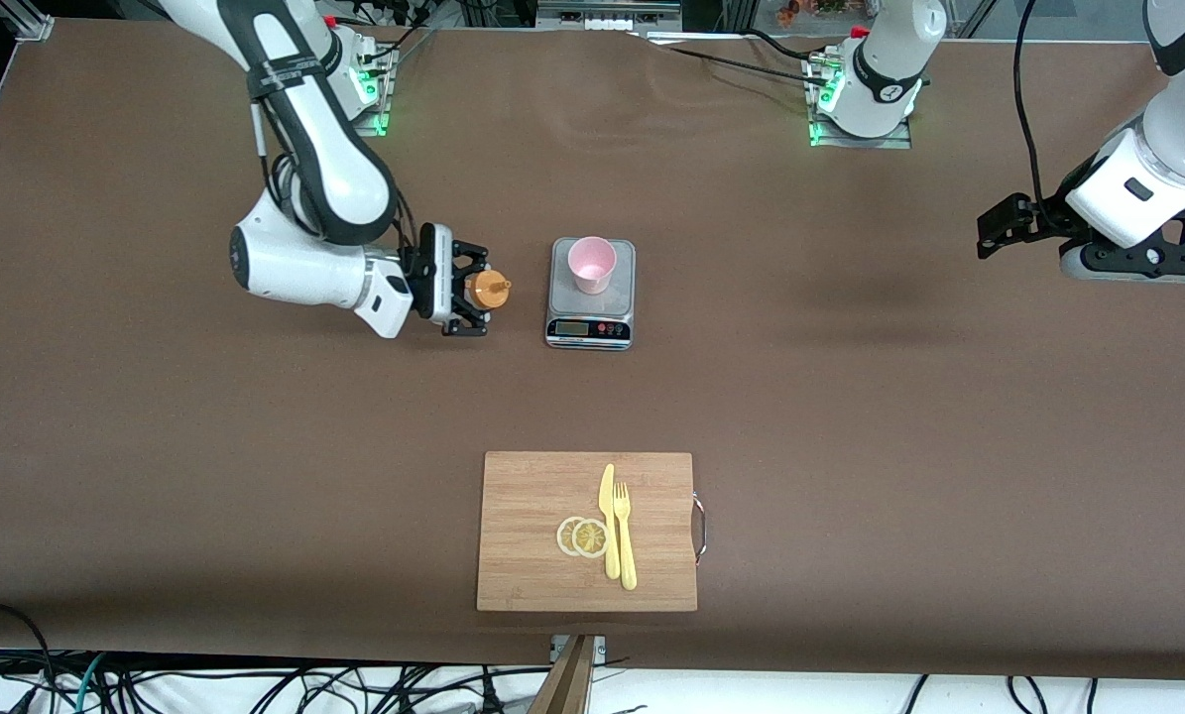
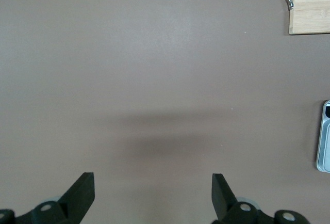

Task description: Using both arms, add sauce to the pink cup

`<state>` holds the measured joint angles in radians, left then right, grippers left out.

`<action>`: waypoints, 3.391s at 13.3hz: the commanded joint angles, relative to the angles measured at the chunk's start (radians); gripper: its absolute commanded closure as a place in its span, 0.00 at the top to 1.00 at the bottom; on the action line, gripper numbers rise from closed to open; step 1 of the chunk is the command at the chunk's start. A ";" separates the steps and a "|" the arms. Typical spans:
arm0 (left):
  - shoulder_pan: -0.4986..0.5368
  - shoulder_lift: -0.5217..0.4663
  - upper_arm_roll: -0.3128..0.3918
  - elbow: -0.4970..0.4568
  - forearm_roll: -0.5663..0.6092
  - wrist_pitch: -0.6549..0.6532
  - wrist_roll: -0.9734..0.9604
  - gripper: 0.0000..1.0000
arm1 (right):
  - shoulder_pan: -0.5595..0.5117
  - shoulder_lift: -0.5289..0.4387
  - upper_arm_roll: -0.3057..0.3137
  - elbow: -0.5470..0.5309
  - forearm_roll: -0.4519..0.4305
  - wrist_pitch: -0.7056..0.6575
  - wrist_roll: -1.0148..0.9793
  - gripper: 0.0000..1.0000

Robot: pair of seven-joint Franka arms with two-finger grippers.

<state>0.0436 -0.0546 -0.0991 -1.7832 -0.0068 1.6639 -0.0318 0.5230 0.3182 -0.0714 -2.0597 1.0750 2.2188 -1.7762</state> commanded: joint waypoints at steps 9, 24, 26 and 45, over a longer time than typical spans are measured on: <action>0.009 0.015 -0.010 0.031 0.019 -0.026 0.017 1.00 | 0.152 -0.090 -0.004 -0.028 -0.423 0.070 0.484 0.27; 0.009 0.015 -0.010 0.031 0.019 -0.024 0.017 1.00 | 0.204 -0.045 0.053 0.021 -0.543 0.064 0.668 0.27; 0.009 0.015 -0.010 0.031 0.019 -0.024 0.017 1.00 | 0.210 -0.033 0.065 0.032 -0.592 0.064 0.708 0.27; 0.009 0.015 -0.008 0.031 0.019 -0.024 0.018 1.00 | 0.259 0.036 0.067 0.132 -0.856 -0.034 0.923 0.27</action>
<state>0.0436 -0.0545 -0.0995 -1.7832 -0.0068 1.6638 -0.0316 0.7772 0.3586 -0.0039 -1.9536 0.2431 2.2178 -0.8814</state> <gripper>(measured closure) 0.000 0.727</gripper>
